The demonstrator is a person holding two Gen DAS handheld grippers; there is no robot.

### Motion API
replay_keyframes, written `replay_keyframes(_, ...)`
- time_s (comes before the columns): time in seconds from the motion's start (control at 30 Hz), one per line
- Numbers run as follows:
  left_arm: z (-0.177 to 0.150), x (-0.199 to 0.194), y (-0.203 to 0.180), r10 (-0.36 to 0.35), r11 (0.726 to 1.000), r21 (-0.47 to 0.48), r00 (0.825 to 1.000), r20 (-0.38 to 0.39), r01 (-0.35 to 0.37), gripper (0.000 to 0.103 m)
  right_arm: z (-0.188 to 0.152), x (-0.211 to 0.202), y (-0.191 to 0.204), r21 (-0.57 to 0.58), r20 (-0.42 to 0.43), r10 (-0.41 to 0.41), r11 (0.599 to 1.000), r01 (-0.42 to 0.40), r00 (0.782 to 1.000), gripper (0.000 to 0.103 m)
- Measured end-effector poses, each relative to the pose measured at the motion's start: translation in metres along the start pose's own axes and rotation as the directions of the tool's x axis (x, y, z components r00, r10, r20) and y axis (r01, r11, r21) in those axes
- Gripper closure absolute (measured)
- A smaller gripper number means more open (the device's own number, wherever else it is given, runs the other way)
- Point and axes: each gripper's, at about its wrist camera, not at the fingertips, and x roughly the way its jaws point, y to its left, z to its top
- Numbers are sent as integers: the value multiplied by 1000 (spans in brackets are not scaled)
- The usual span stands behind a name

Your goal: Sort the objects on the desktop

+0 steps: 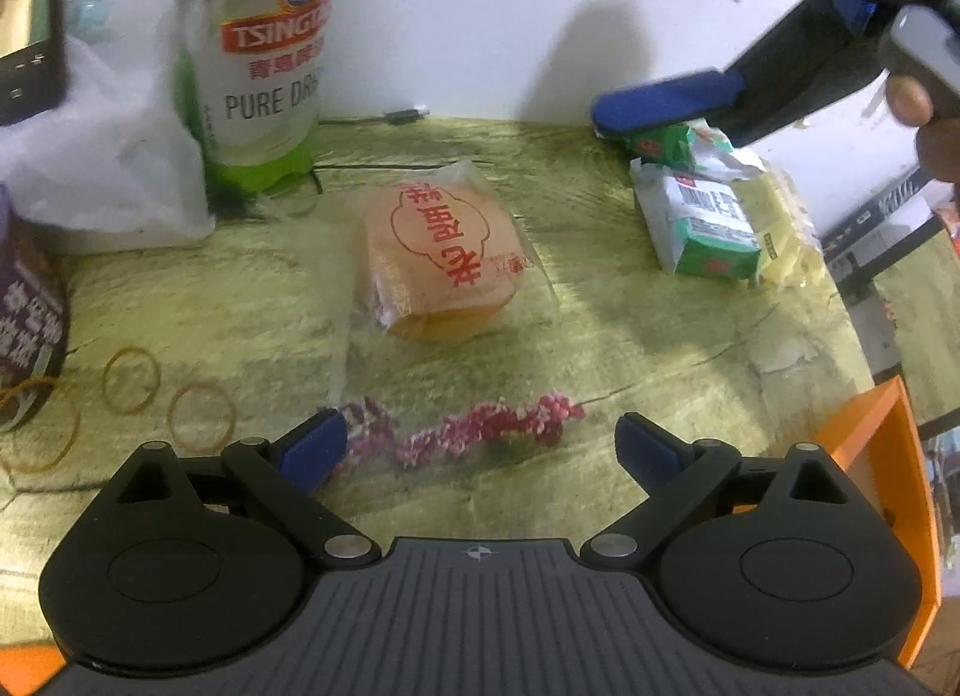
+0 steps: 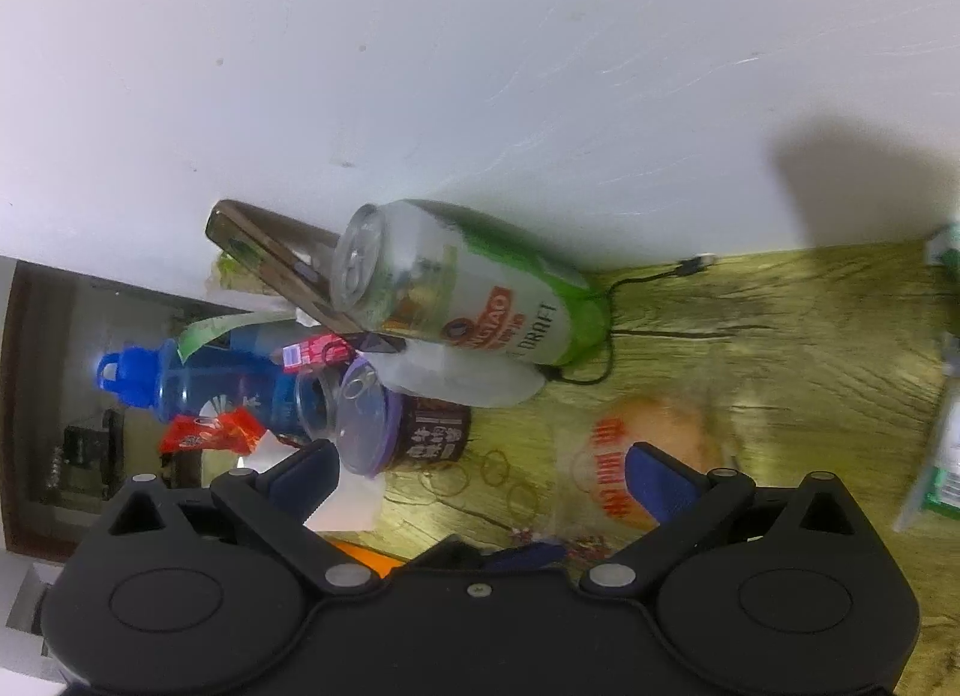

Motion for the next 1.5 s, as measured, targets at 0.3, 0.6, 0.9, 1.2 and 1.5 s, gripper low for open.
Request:
replay_keyframes(0.3,1,-38,2,23,1000,10,981,195,-26,6,-10,-10,-24,74,10,-30,997,29,1000,0)
replay_keyframes(0.6,23,-15,-3,50,988,123,953,298,-91,6,-18,-1,-43,210,8,7,978,-9,1000,0)
replay_keyframes(0.9,35,20,-7,46,971,212,954,297,-113,5,-25,27,-62,358,-27,57,933,-43,998,0)
replay_keyframes(1.2,40,33,-7,77,963,230,964,256,-138,2,-26,53,-68,408,-56,60,912,-32,997,0)
replay_keyframes(1.5,31,26,-10,-37,974,227,991,126,8,2,-14,43,-65,368,1,-2,930,1,1000,0)
